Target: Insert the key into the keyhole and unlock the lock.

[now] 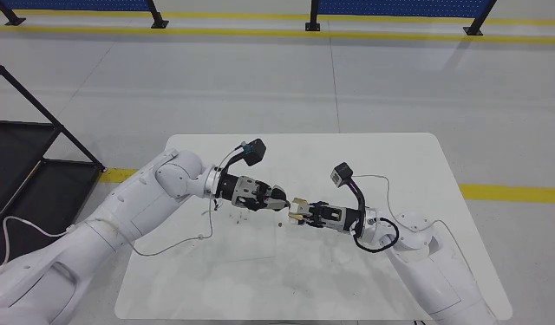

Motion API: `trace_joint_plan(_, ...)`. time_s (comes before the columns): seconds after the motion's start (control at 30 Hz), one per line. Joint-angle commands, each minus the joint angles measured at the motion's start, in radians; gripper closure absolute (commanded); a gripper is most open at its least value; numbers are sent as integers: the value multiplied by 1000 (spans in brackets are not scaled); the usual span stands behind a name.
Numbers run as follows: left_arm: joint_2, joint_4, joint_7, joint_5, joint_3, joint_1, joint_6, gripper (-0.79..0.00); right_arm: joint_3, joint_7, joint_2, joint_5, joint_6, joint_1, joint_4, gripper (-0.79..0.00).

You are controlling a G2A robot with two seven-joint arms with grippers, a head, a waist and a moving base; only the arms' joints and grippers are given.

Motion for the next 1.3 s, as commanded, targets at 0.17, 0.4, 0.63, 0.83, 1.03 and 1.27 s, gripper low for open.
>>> trace_joint_plan(0.17, -6, -10, 0, 27, -36, 25, 0, 0, 0, 0, 0, 0, 0, 0, 0, 0)
trace_joint_plan(0.4, -8, -31, 0, 66, -80, 52, 0, 0, 0, 0, 0, 0, 0, 0, 0, 0)
trace_joint_plan(0.63, -8, -63, 5, 111, -125, 89, 0, 0, 0, 0, 0, 0, 0, 0, 0, 0)
trace_joint_plan(0.83, -7, -90, 21, 160, -154, 114, 0, 0, 0, 0, 0, 0, 0, 0, 0, 0)
trace_joint_plan(1.03, -4, -107, 64, 221, -170, 132, 0, 0, 0, 0, 0, 0, 0, 0, 0, 0)
trace_joint_plan(1.27, 4, -127, 145, 306, -170, 145, 0, 0, 0, 0, 0, 0, 0, 0, 0, 0)
